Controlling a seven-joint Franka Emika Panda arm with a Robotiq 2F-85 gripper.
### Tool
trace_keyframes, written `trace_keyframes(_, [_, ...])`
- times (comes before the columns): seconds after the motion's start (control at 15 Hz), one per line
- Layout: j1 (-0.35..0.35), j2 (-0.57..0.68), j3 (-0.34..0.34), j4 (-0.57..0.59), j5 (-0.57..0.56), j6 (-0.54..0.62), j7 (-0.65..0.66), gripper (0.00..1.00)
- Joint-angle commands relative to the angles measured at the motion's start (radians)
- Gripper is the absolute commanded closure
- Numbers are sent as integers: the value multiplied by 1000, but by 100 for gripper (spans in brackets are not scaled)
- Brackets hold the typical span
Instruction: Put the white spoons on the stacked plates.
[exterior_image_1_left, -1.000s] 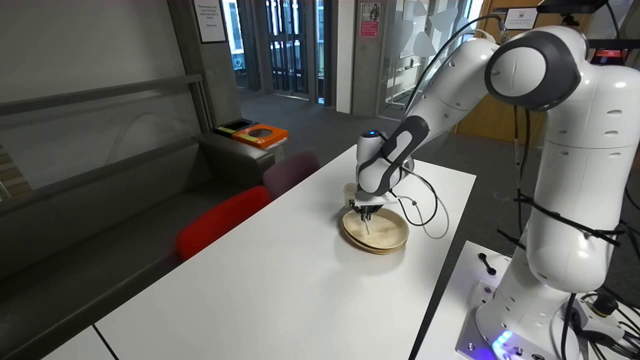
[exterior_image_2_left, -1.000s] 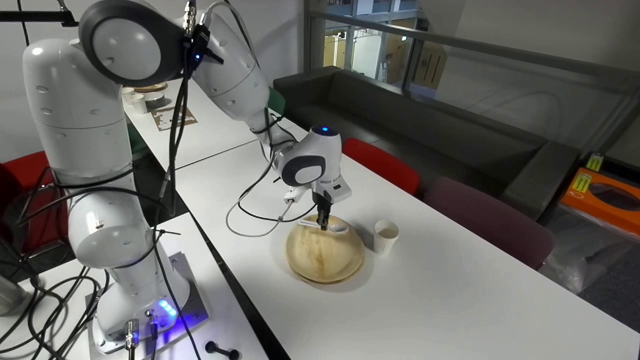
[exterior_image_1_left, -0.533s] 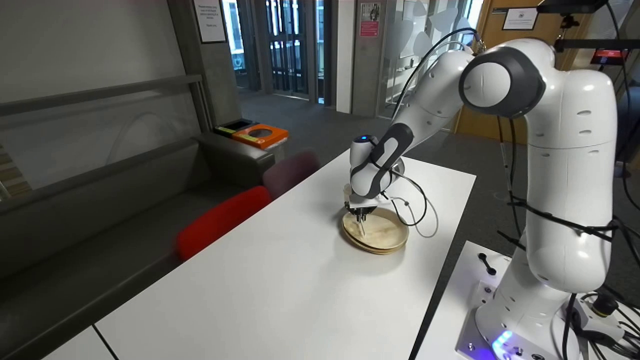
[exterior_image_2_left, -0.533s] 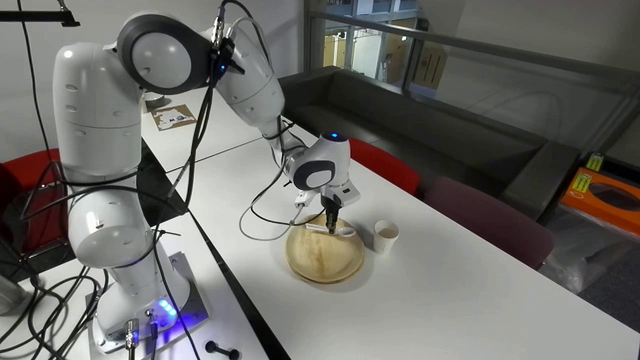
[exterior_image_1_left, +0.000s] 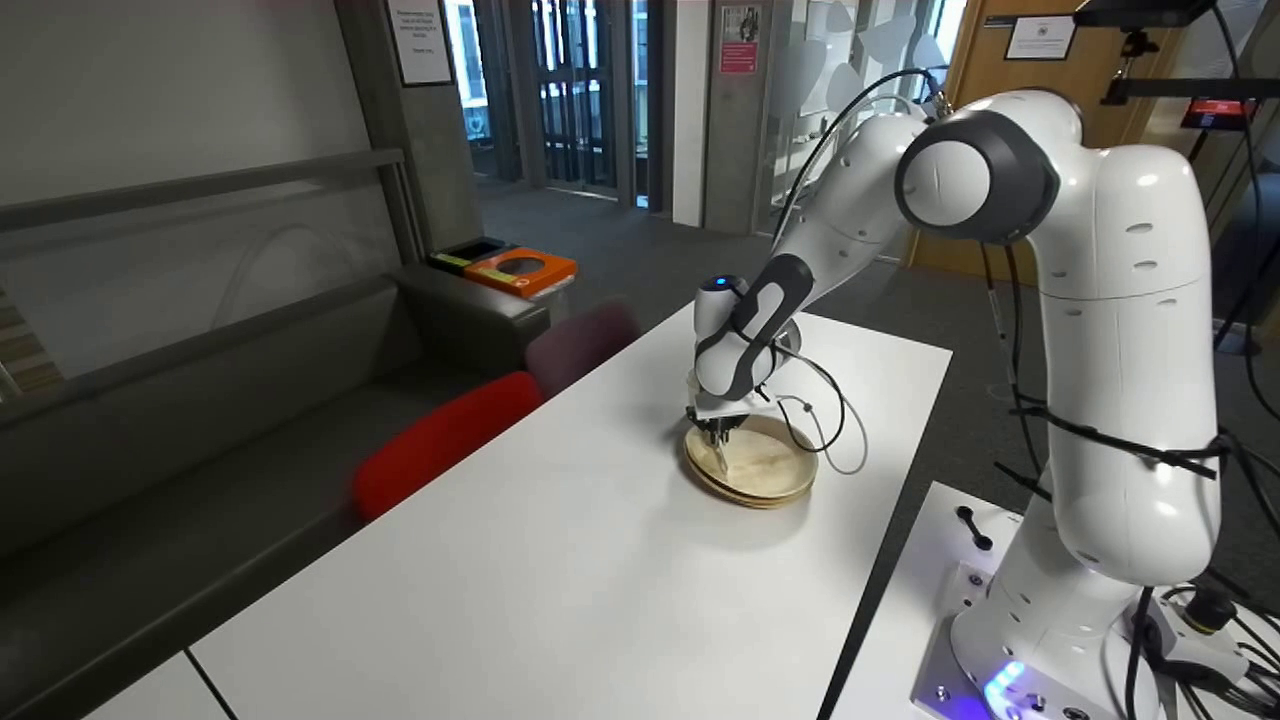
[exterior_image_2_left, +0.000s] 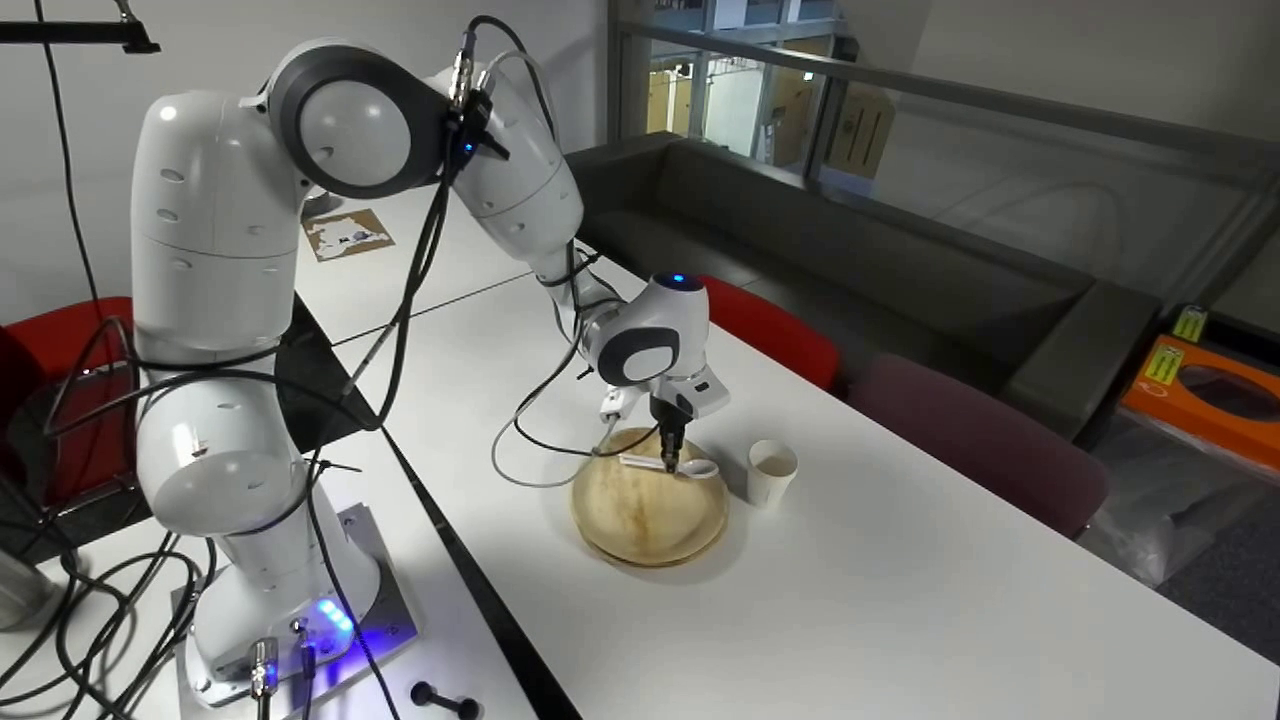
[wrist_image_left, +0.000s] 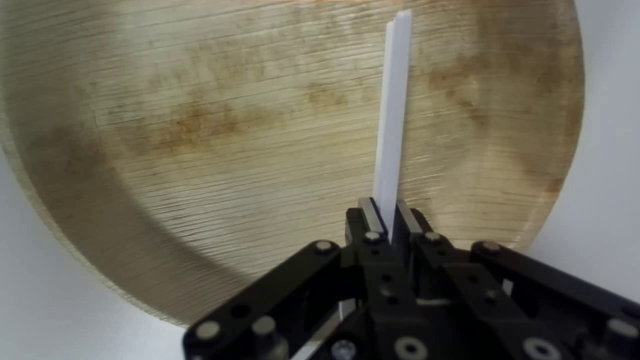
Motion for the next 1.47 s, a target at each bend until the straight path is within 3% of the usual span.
trace_keyframes(0.0, [14,6,-4,15,18,-5,-38,97])
trace_keyframes(0.53, [41,4,6,10,20,-7,-41,97])
trace_keyframes(0.8, [42,4,10,11,24,-9,-44,92])
trace_keyframes(1.4, [25,-25,13,-33,54,-9,-107,97])
